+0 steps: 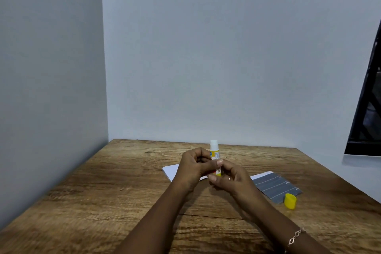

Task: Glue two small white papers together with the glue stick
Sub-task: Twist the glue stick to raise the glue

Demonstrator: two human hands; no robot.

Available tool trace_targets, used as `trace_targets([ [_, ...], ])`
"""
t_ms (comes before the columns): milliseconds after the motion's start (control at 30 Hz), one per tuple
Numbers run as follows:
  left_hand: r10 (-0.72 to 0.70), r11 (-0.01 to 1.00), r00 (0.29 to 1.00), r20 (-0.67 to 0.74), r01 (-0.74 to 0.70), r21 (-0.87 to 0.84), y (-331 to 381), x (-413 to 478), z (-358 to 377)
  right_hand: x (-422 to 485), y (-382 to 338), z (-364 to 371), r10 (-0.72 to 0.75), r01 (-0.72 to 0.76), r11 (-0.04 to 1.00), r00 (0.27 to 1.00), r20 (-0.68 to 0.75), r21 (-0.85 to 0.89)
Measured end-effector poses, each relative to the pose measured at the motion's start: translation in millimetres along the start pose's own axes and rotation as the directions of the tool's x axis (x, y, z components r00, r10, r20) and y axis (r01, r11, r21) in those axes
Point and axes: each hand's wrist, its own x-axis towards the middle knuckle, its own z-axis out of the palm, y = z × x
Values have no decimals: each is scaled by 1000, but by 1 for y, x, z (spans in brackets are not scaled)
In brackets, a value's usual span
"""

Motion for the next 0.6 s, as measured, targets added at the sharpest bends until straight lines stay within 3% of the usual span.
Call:
trace_targets([
  [133,-20,999,996,83,18,28,0,1,-2,2,-1,-5,29,-27,999,996,-84,34],
  [233,-43,999,990,134,45,-10,1,3,-5,1,-2,-10,75,-77,973,997,18,219],
  [333,-41,999,995,88,42,-7,2,2,-5,0,-3,-11,97,-121,941,991,89,316],
  [467,-10,1000,1000,15,10,25,3,1,-1,1,-3,-4,22,-37,983,996,89,180],
  [600,-2,1000,1000,17,2,15,1,1,-1,2,-2,-3,-7,7,998,1000,1,60],
])
